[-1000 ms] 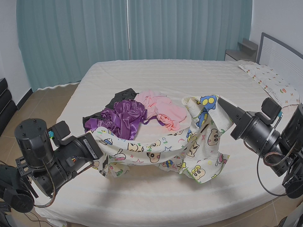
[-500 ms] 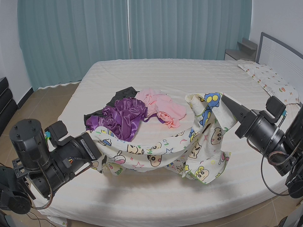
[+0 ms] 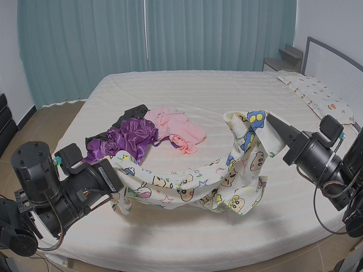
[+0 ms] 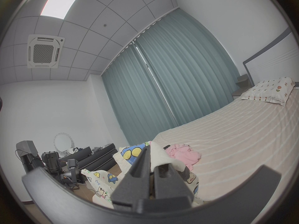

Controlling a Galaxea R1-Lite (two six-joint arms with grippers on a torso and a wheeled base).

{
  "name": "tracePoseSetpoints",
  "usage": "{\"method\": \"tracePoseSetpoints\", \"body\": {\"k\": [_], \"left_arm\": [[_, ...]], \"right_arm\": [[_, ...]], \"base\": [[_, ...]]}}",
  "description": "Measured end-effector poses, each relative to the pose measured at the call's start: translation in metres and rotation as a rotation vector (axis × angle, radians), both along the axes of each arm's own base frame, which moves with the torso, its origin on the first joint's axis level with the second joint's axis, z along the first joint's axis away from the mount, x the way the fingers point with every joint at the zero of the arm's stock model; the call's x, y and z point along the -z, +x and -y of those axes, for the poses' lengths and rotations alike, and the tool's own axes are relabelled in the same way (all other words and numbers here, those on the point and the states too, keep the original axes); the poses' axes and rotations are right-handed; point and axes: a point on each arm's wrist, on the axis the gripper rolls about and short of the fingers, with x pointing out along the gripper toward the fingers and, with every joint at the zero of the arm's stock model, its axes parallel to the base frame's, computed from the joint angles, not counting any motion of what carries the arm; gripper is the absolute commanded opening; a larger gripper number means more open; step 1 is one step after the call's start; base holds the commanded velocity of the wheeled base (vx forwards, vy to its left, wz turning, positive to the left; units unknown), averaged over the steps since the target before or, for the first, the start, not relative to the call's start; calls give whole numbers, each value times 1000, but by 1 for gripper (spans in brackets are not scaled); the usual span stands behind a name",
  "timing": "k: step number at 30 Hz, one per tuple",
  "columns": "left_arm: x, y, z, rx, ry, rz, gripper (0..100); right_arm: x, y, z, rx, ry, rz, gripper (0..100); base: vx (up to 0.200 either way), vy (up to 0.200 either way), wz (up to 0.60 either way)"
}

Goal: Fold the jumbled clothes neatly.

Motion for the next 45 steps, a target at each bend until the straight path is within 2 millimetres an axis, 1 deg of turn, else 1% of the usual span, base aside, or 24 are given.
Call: {"method": "tracePoseSetpoints", "body": {"k": [4,45], "left_arm": [[-1,1,0,12,29,15,0],[-16,8,7,14,-10,66,0]], "right_arm": [[-1,0,1,5,6,7,0],[-14,1,14,51,33,47,0]], "base": [[0,-200,0],[0,-200,0]]}}
